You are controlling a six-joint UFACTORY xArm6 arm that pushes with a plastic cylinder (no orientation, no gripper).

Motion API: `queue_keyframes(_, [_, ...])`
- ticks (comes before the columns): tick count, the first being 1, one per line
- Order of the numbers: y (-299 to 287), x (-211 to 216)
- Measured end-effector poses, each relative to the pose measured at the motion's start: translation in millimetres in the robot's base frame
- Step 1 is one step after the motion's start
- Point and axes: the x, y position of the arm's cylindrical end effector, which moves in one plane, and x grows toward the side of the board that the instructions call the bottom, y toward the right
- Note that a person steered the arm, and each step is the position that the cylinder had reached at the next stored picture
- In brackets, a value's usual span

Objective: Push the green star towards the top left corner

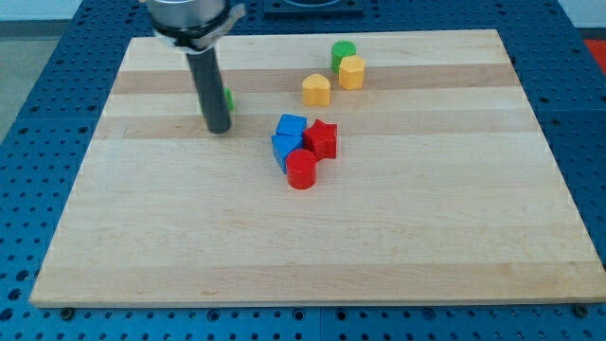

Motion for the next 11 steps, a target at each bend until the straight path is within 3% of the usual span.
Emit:
queue_keyframes(2, [7, -44])
queue_keyframes(4, [41, -52])
queue_keyframes(6, [-24, -69])
queue_keyframes(8, [7, -82])
queue_keyframes(11, [-52, -120])
